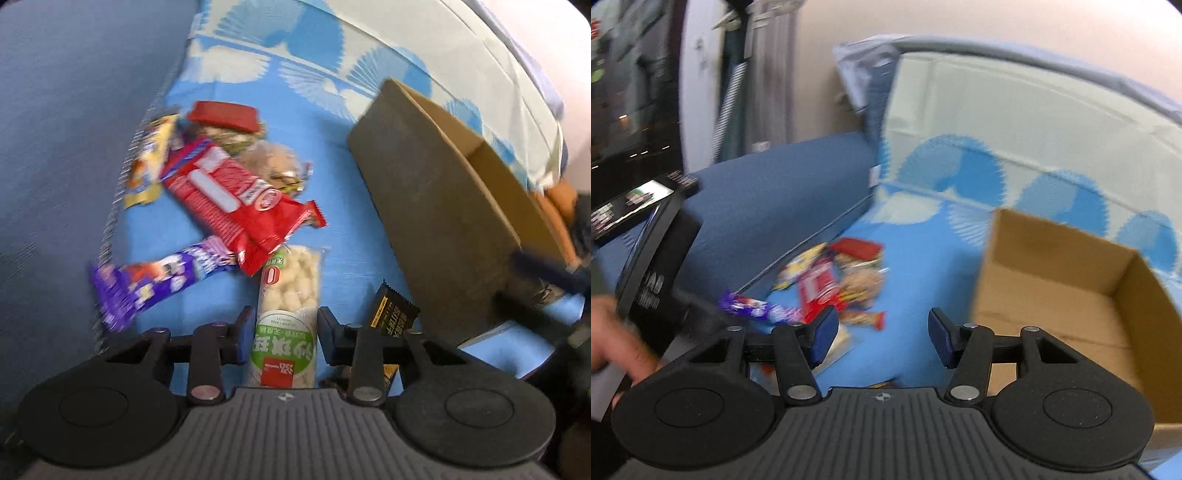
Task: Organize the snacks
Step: 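Grasp the clear white puffed-snack bag with the left tool while the right grasps the dark biscuit pack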
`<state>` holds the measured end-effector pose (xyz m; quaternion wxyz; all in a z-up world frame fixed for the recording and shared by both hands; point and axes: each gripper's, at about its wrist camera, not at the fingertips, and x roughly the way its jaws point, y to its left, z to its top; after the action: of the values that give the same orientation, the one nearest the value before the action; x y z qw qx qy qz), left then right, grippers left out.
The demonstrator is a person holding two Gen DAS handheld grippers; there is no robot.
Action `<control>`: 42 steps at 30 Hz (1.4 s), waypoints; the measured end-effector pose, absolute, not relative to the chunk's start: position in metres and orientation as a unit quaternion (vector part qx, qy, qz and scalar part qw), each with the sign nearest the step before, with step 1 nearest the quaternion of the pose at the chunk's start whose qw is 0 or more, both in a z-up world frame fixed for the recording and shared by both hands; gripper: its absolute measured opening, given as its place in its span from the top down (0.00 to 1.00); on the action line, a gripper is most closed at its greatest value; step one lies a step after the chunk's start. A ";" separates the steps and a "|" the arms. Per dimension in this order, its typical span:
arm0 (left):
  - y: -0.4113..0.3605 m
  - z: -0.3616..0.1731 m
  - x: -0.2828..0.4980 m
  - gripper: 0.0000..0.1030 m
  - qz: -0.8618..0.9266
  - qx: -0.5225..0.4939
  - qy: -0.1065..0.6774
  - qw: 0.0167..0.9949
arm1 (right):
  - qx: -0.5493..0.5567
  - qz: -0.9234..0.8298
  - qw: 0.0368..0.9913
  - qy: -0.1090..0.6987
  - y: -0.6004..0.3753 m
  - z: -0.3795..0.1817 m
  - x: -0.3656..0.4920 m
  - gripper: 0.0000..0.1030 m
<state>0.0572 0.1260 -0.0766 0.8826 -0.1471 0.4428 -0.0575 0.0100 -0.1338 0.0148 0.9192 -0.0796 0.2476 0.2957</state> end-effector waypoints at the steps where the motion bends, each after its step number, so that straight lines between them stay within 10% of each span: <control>1: 0.131 -0.075 0.051 0.62 -0.051 -0.157 0.442 0.882 | -0.082 0.303 0.915 0.254 -0.129 0.011 0.009 0.46; 26: 0.125 -0.072 0.051 0.54 -0.027 -0.144 0.462 0.875 | -0.040 0.247 0.867 0.430 -0.080 -0.080 0.051 0.15; 35: 0.122 -0.073 0.054 0.49 -0.025 -0.131 0.469 0.873 | -0.098 0.277 0.866 0.406 -0.083 -0.074 0.035 0.58; 42: 0.118 -0.074 0.055 0.49 -0.028 -0.123 0.472 0.872 | -0.121 0.299 0.864 0.387 -0.095 -0.072 0.024 0.59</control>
<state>0.0546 0.1184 -0.0743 0.8723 -0.1231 0.4725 -0.0285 0.0244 -0.0951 -0.0723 0.8640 -0.1210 0.3868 0.2986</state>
